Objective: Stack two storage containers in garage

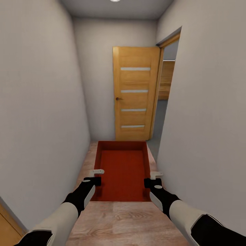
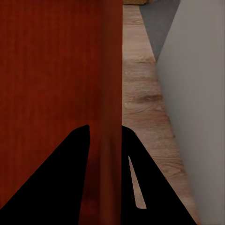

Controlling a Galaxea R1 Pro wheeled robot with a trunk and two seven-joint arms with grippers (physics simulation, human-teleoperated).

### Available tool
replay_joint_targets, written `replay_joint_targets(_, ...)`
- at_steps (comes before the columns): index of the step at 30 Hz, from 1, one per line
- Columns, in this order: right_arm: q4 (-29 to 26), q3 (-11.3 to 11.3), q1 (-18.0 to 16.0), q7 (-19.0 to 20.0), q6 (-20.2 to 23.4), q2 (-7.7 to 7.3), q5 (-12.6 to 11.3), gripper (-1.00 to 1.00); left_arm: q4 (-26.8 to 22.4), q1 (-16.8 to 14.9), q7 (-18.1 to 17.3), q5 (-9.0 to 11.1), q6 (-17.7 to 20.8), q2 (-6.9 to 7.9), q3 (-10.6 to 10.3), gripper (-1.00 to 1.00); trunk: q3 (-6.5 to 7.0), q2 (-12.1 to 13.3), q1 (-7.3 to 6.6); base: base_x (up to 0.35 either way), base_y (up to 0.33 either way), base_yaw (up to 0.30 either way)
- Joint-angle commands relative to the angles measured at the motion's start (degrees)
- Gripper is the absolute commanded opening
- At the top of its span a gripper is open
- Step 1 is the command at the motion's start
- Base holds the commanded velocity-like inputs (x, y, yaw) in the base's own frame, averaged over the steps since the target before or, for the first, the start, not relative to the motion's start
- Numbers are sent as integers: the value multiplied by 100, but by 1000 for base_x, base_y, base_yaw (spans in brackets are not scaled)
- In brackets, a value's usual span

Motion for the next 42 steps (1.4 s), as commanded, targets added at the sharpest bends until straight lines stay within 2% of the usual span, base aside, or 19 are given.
replay_joint_targets(1, -18, -76, -12, 5, -233, -3, 18, -100, 93, 0, 26, 50, 27, 255, -51, -100, -12, -13, 7, 323, 0, 0)
replay_joint_targets(42, -21, -69, -12, 5, -231, -3, 18, -100, 93, 0, 26, 50, 29, 255, -51, -100, -12, -13, 7, 323, 0, 0)
